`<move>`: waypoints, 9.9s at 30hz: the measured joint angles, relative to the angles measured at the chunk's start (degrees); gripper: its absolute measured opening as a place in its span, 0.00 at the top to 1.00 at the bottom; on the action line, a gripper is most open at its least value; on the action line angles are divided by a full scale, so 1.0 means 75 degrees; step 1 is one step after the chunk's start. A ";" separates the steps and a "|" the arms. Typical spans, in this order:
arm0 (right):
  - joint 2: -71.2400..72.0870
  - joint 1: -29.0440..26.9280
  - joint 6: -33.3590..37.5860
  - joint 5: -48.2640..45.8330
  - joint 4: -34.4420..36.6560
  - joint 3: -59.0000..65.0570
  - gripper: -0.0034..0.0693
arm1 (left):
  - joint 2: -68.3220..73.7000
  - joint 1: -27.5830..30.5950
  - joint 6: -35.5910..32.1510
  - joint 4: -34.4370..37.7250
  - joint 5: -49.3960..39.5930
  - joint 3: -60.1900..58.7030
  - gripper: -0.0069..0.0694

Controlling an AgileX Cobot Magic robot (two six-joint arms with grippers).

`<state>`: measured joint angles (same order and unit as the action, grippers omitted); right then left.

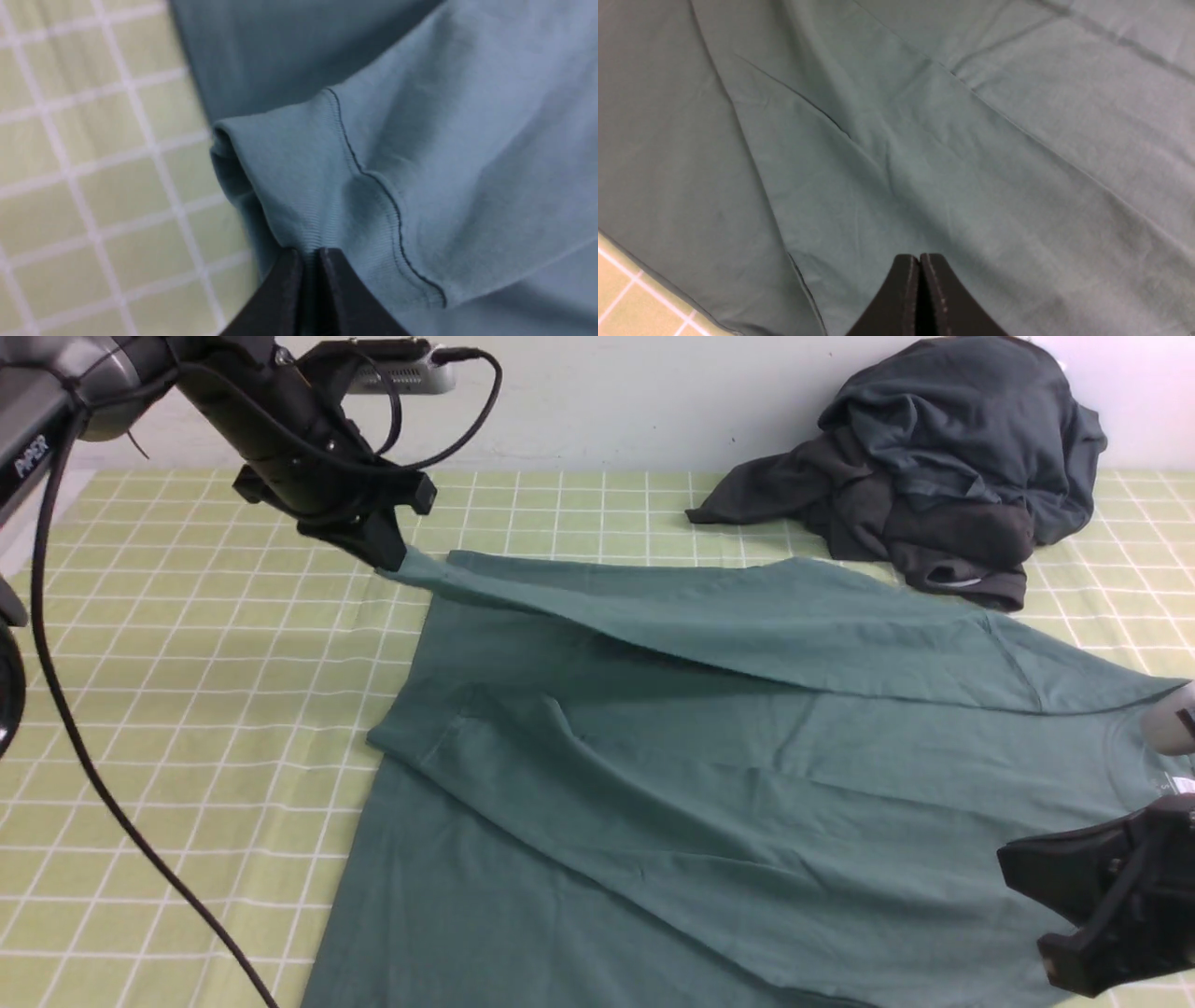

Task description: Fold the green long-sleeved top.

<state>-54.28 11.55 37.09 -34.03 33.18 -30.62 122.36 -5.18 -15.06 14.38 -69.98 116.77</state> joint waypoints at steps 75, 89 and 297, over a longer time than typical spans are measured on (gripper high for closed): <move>-0.1889 0.0139 0.2318 -0.2231 -0.3679 -0.1662 0.71 | -0.6035 -0.3205 -0.1050 -0.1704 0.3104 -0.9610 0.91; -0.4847 0.0139 0.2391 -0.1921 -0.7414 -0.1591 0.60 | -0.6035 -0.3205 -0.1035 -0.1199 0.2983 -0.9610 0.91; 0.1221 -0.0717 -0.2065 0.4922 -0.2434 -0.3057 0.92 | -1.1127 -0.0291 0.3105 -0.2667 0.4941 -1.1763 0.91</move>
<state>-45.12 6.18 21.60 2.89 14.92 -53.55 38.90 -7.36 8.23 -5.63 -32.92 28.55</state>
